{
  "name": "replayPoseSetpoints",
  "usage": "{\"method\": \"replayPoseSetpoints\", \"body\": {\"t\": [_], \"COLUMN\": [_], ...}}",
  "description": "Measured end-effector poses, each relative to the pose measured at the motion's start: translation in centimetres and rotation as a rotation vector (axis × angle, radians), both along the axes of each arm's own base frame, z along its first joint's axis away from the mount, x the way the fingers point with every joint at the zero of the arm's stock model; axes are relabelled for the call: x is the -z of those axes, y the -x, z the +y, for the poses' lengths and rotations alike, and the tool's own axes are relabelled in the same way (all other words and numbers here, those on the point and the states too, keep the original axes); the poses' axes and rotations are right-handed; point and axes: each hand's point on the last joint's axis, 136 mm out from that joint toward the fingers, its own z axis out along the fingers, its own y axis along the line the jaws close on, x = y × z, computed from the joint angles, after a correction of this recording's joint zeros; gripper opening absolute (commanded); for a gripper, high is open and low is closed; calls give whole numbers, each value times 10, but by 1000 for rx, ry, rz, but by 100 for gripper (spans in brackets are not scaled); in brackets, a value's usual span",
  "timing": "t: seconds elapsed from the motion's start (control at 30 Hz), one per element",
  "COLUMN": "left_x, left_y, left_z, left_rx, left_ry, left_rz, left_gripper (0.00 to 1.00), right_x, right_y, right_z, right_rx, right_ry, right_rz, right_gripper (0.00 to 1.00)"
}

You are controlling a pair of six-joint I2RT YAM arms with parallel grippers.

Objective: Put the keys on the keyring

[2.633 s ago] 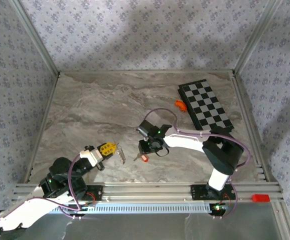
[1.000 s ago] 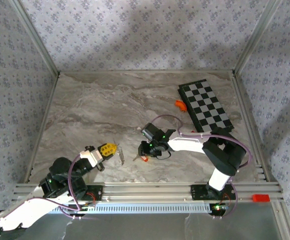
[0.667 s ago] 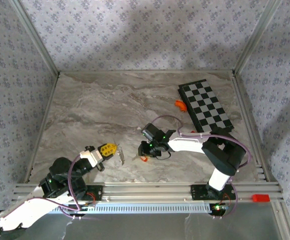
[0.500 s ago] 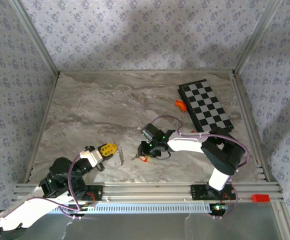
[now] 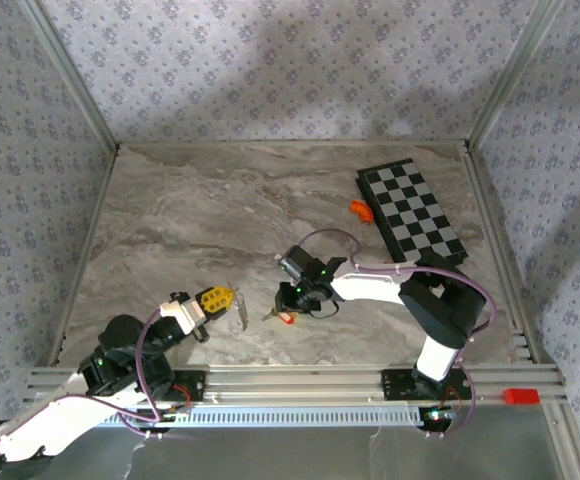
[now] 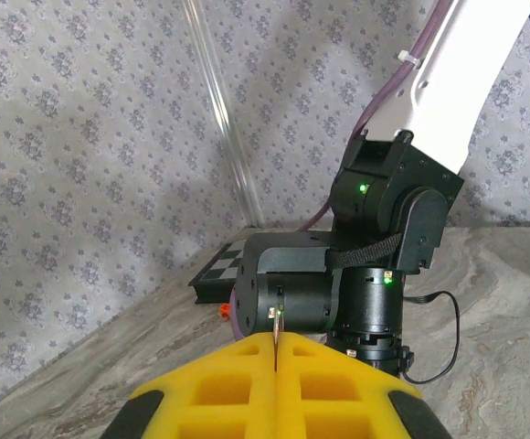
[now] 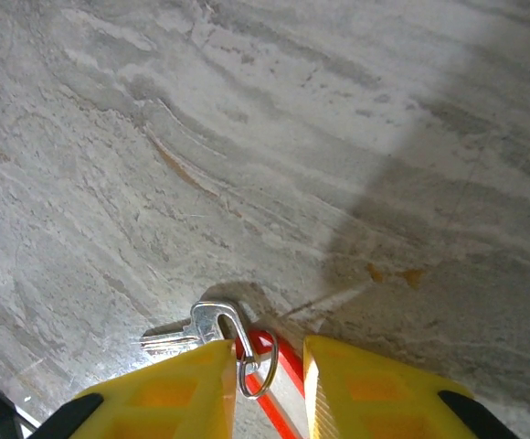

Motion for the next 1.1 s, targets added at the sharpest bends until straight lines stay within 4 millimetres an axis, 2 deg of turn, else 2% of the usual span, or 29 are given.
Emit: {"method": "replayPoseSetpoints", "body": {"t": [1.1], "left_x": [0], "left_y": [0], "left_z": [0], "left_rx": [0], "left_ry": [0], "left_rz": [0], "left_gripper": [0], "right_x": [0], "right_y": [-1], "right_z": [7], "right_rx": [-15], "right_ry": [-13], "right_rz": [-13], "right_gripper": [15]}}
